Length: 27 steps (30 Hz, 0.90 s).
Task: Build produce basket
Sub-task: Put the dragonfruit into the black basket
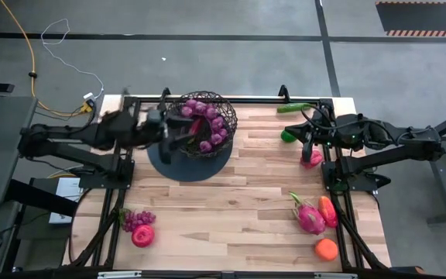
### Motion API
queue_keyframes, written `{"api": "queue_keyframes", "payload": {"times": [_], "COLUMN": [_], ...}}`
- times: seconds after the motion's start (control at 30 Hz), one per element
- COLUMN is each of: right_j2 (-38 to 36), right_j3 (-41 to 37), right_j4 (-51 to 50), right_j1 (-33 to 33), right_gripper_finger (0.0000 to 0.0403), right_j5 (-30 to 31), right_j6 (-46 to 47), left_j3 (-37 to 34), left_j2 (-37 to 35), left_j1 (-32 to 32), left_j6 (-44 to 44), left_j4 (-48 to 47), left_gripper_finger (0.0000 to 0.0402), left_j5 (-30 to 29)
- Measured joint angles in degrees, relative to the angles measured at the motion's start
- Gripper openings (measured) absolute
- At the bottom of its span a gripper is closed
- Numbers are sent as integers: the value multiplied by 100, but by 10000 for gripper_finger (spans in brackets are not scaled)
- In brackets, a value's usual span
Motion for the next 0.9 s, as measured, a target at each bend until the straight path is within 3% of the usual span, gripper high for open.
{"api": "queue_keyframes", "payload": {"times": [0.2,0.33,0.53,0.73,0.9], "right_j2": [-2,58,817,1592,1981], "right_j3": [0,33,671,885,604], "right_j4": [97,-11,-1734,-3482,-4154], "right_j1": [0,-9,5,366,1224], "right_gripper_finger": [1,27,149,272,328], "right_j5": [-2,-307,-1751,-3775,-3997], "right_j6": [309,1291,2522,3568,4322], "left_j3": [-466,-462,-462,-462,-460], "left_j2": [-494,-520,-494,-494,-492], "left_j1": [-295,-299,-285,-285,-285], "left_j6": [0,0,0,0,0], "left_j4": [327,326,308,308,308], "left_gripper_finger": [229,229,229,229,229], "left_j5": [-279,-283,-283,-283,-283]}}
